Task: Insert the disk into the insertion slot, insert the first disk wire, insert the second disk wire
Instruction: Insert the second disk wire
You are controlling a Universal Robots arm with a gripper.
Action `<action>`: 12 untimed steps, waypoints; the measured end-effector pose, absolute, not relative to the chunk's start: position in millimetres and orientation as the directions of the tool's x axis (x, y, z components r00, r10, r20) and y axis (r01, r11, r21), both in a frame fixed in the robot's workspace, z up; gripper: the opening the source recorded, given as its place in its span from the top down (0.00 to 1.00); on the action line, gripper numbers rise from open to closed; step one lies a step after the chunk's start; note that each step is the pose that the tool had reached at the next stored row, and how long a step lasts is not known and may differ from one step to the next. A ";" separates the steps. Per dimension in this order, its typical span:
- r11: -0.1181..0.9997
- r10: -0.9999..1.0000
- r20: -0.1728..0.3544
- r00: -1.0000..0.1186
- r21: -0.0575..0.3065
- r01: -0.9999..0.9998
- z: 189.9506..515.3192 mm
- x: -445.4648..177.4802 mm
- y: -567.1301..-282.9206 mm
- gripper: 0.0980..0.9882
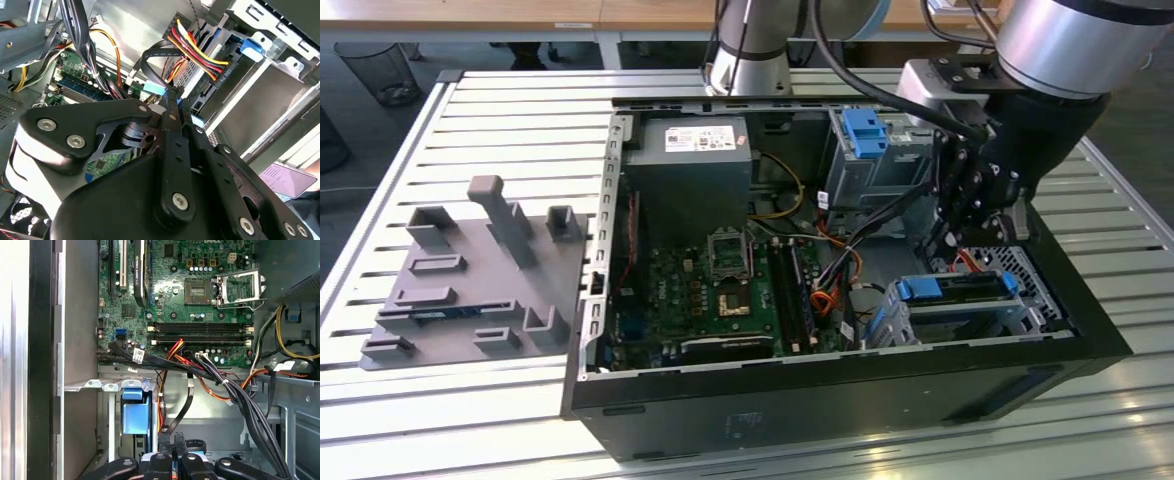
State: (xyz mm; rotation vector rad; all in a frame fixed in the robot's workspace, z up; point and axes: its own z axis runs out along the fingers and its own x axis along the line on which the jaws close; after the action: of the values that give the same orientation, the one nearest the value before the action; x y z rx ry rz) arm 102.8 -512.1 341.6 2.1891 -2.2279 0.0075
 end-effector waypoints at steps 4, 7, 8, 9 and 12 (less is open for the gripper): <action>0.018 -1.000 0.016 -0.017 0.009 -1.000 341.5 102.8 -513.0 0.94; 0.018 -1.000 0.016 -0.017 0.009 -1.000 341.6 102.8 -514.9 0.94; 0.018 -1.000 0.016 -0.017 0.009 -1.000 341.5 102.8 -515.6 0.94; 0.018 -1.000 0.016 -0.017 0.009 -1.000 341.6 102.8 -516.7 0.94; 0.018 -1.000 0.016 -0.017 0.009 -1.000 341.6 102.8 -519.8 0.94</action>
State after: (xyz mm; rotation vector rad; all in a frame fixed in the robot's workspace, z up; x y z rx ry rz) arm 102.8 -519.8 341.6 2.1896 -2.2282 0.0067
